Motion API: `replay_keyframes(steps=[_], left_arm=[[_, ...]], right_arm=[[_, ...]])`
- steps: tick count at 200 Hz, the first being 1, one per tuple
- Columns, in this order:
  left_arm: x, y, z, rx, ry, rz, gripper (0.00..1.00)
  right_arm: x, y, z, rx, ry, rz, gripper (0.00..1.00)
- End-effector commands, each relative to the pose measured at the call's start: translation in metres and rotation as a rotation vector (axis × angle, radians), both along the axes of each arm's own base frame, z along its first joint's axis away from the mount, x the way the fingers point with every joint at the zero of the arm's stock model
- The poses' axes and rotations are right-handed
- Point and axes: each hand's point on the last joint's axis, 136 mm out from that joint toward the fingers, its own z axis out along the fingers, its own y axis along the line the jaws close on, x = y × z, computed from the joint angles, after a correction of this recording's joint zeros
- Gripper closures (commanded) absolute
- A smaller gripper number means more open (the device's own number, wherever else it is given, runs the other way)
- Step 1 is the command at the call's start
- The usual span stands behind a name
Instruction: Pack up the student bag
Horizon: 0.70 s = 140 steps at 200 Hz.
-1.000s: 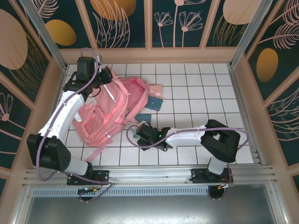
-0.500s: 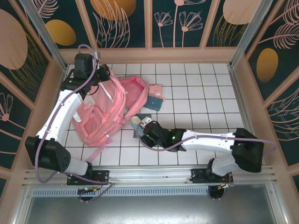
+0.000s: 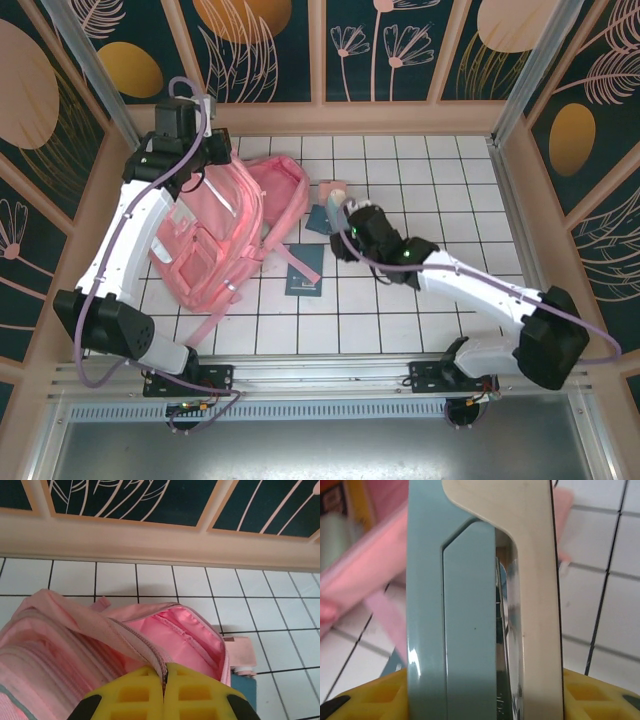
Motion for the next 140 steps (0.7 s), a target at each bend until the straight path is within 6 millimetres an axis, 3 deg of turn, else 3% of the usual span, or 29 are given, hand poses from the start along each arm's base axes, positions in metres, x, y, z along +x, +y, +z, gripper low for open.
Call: replay_keyframes(steps=[1, 40, 81, 98, 120, 140], left_arm=[[0.002, -0.015, 0.041, 0.115, -0.125, -0.066, 1.0], [-0.007, -0.038, 0.073, 0.15, -0.196, -0.155, 1.0], [-0.015, -0.043, 0.107, 0.147, -0.288, -0.201, 1.0], [-0.013, -0.04, 0.116, 0.161, -0.311, -0.181, 1.0], [-0.009, -0.03, 0.128, 0.183, -0.343, -0.124, 1.0], [-0.006, -0.03, 0.139, 0.177, -0.371, -0.11, 1.0]], right_arm=[[0.039, 0.02, 0.041, 0.086, -0.055, 0.015, 0.69], [0.085, 0.054, 0.052, 0.075, -0.056, 0.054, 0.68], [0.124, 0.071, 0.018, 0.001, 0.008, 0.076, 0.7], [0.116, 0.084, -0.003, -0.046, 0.06, 0.126, 0.73], [0.083, 0.104, -0.022, -0.054, 0.109, 0.221, 0.73], [0.04, 0.125, -0.041, -0.04, 0.167, 0.322, 0.74]])
